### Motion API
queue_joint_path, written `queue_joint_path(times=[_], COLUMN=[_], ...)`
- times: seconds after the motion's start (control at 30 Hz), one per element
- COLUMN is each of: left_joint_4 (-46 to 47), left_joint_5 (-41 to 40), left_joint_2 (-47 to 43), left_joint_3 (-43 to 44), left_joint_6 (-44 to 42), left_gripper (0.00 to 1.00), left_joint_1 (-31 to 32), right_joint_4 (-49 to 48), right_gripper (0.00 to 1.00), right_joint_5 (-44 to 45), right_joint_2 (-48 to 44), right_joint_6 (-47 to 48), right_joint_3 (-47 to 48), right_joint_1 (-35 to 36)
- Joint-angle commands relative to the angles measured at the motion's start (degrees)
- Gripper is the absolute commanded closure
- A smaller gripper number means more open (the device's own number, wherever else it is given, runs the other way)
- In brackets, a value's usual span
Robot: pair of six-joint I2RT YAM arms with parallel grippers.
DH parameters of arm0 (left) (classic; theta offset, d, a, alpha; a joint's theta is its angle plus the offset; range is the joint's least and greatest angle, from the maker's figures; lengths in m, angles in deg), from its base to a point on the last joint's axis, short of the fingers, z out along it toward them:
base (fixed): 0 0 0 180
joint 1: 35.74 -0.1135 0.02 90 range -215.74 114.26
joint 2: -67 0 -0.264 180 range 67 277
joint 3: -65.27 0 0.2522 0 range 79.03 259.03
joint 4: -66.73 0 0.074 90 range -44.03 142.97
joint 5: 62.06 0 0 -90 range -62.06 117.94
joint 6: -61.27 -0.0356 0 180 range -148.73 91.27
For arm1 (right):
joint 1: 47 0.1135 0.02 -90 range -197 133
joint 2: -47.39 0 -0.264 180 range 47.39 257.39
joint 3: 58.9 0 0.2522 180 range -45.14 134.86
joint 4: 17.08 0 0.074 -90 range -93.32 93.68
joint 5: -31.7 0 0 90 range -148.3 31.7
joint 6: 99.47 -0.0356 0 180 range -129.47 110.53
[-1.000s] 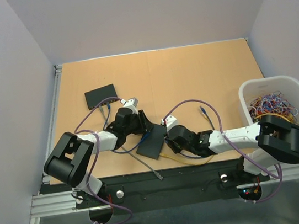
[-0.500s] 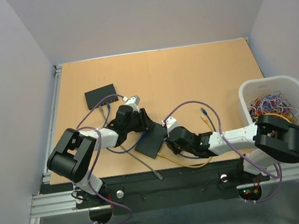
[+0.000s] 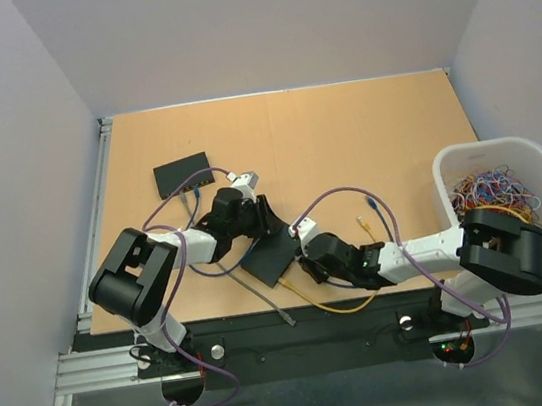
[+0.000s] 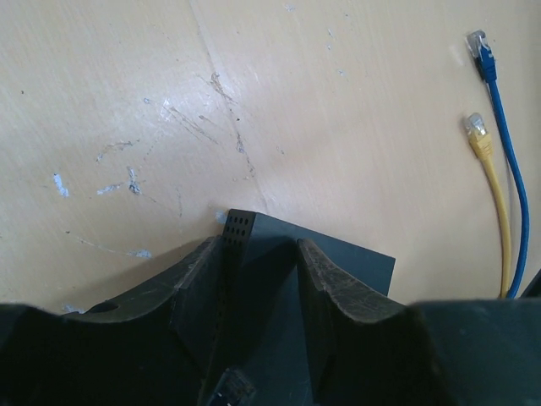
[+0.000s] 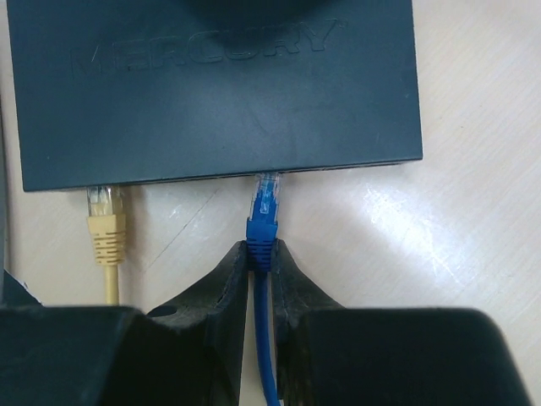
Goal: Insert the plug into the switch port
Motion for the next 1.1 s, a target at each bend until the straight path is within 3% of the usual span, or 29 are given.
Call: queue_joint_path(times=[0.0, 0.37, 0.67, 1.07], left_joint_4=[-0.79, -0.7, -0.53, 0.96], left_joint_5=[3.64, 3.64, 3.55, 2.59], left_joint_2=[0.96, 0.53, 0.35, -0.62], left_joint_3=[1.45, 0.57, 0.13, -4.52], left_joint_6=[-0.72, -0.55, -0.02, 3.23], left_gripper=[0.52, 0.52, 0.52, 0.53], left_joint_1=[0.6, 0.78, 0.69, 1.39], right_joint_4=[-6.47, -6.12, -7.44, -5.95], right_gripper=[1.0, 1.0, 0.99, 1.0], right_joint_5=[-2.08, 1.88, 2.06, 6.01], right_joint_2=[1.3, 5.0, 1.31, 3.68], right_joint_6=[1.84, 0.79, -0.8, -0.71], right_joint_3=[3.2, 6.28, 4.78, 8.39], right_joint_1=[1.69, 1.6, 1.6, 1.6])
